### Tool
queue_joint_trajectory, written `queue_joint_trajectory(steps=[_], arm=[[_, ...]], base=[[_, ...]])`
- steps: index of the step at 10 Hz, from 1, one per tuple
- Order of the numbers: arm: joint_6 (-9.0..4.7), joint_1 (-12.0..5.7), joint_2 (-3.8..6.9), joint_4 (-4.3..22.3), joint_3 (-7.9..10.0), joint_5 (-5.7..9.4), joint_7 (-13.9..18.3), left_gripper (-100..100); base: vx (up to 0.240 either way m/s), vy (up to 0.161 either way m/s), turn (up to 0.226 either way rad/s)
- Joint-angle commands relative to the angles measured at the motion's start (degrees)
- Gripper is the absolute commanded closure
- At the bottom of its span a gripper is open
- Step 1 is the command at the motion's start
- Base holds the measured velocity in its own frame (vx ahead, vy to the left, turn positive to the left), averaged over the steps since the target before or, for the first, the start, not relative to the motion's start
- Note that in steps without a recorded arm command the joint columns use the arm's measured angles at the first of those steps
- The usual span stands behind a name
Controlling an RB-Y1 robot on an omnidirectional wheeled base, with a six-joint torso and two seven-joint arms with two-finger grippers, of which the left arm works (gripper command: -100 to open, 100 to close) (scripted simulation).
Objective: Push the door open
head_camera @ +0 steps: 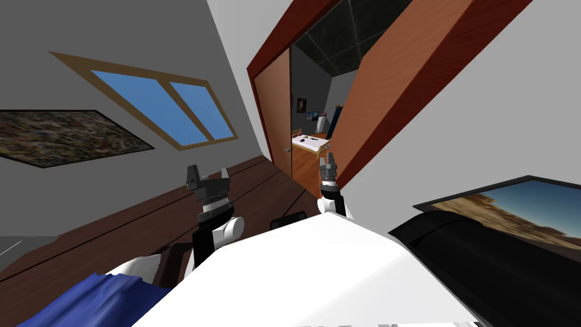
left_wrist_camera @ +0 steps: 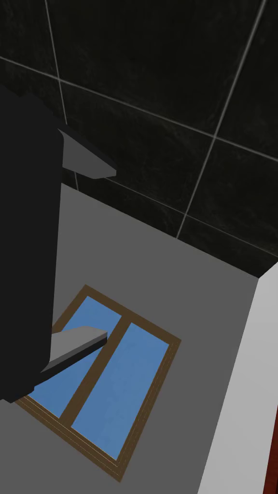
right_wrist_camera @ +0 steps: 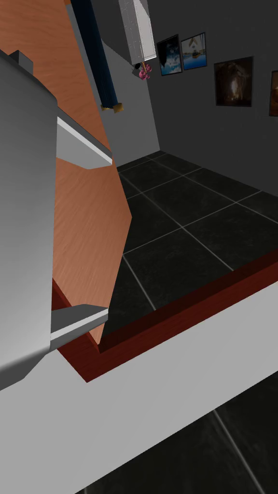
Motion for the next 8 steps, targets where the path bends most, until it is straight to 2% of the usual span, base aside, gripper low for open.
queue_joint_trajectory(steps=[1,6,8], arm=[[-0.38,-0.62,0.47,1.6,-0.25,0.05,0.0,-100],[-1.41,-2.30,1.49,5.9,-0.92,0.17,0.0,-100],[-2.24,-3.67,2.17,9.4,-1.46,0.27,-0.1,-100]], base=[[0.040,-0.074,-0.104],[0.078,0.039,-0.074],[0.114,0.037,-0.135]])
